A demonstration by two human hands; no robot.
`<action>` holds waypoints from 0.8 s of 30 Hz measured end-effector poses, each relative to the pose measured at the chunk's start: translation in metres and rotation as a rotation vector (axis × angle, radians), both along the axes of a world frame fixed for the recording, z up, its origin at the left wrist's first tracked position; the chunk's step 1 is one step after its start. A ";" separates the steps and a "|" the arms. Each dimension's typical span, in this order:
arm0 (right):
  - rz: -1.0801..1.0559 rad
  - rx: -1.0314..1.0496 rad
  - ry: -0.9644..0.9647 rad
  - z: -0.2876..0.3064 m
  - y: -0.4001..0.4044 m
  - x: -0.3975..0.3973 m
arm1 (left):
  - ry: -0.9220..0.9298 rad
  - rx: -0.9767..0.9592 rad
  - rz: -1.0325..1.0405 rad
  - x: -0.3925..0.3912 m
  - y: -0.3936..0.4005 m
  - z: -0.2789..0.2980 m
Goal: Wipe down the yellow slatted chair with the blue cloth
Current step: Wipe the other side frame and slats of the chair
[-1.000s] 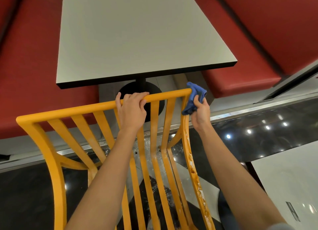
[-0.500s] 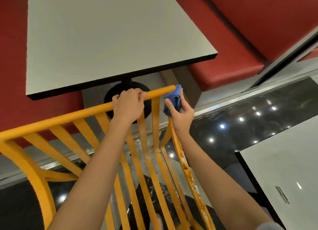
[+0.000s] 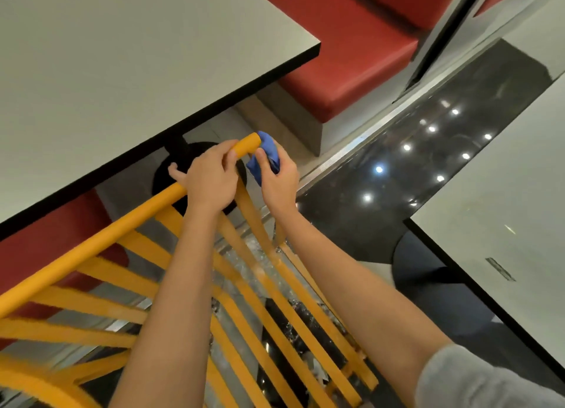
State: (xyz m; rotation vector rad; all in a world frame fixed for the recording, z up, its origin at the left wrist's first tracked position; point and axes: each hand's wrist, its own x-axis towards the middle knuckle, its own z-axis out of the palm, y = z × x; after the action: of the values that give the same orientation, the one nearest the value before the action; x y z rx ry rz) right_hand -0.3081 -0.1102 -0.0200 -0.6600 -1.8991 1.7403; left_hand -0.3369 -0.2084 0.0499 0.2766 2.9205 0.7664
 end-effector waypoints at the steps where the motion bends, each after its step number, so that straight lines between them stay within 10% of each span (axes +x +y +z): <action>1: 0.007 0.016 0.045 0.003 0.001 -0.001 | -0.017 0.007 0.000 0.000 -0.001 0.001; 24: -0.057 0.524 0.190 -0.046 0.024 0.028 | -0.050 0.031 -0.010 0.002 -0.002 0.009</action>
State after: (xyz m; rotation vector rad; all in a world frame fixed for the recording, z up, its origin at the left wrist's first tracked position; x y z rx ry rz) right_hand -0.2804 -0.0867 -0.0664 -0.3322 -2.0514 1.1447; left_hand -0.3353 -0.2108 0.0588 0.2702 2.8608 0.8062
